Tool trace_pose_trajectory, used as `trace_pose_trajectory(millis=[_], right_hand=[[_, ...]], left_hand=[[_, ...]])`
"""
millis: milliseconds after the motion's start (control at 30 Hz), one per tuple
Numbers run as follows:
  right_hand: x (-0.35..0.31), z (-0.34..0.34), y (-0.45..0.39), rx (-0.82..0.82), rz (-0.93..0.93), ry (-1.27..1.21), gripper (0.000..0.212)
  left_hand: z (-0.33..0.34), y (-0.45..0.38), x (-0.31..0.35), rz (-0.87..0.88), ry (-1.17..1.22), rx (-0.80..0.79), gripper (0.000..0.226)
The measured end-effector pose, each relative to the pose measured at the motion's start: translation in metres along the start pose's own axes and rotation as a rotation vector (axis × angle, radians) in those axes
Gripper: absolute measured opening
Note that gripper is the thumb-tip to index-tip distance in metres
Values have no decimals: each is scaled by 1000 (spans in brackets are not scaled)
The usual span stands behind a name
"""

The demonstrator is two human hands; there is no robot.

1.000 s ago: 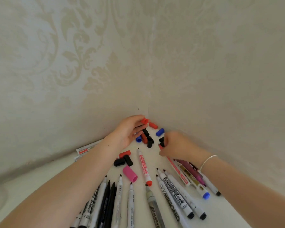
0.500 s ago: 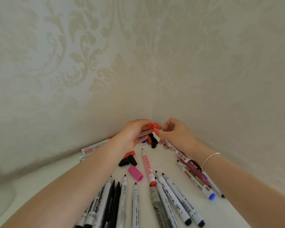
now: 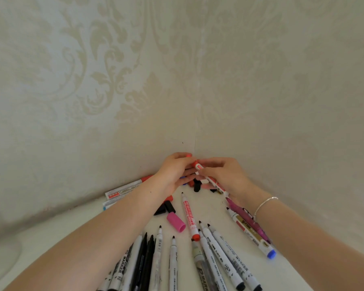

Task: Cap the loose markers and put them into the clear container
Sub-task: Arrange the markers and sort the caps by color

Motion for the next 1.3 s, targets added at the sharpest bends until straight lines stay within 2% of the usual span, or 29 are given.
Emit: trace_pose_trajectory(millis=[133,367,500,600,700,833,967,1067,1133,1200,1300], right_hand=[[-1,2,-3,115,-114,173,27],[-5,13,-3,164,-216,384,11],[-4,14,-4,203,-161,343,6],[1,11,-5,236,-129,297,19],[3,9,-2,247,-148,293,21],[3,6,-4,253,-162,262,22],[0,11,-1,134,-136,219,25],[-2,17,5,-43,-52,212,46],[2,11,4,-83,-31,288,45],[8,-1,1,-66,-6,366,38],[18,-13,-2,-70,46,448,31]], left_hand=[[3,3,-1,13,-29,-15,25],[7,3,2,130,-104,109,16],[10,9,6,182,-113,127,14],[13,10,4,199,-158,118,15],[15,14,3,201,-169,110,16],[15,16,6,251,-278,60,31],[6,14,13,264,-280,87,44],[-15,3,36,408,-283,166,33],[-29,1,57,570,-512,155,23],[-38,3,65,659,-876,60,22],[-51,-3,51,587,-1310,-62,27]])
Point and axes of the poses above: each hand's wrist, its own y-axis away from the middle knuckle, its own z-axis out of the palm, x = y × z, the point moved 6 cm from there along -y, towards the middle knuckle, and after that the axes turned 13 degrees about x, right-handed, at the moved point
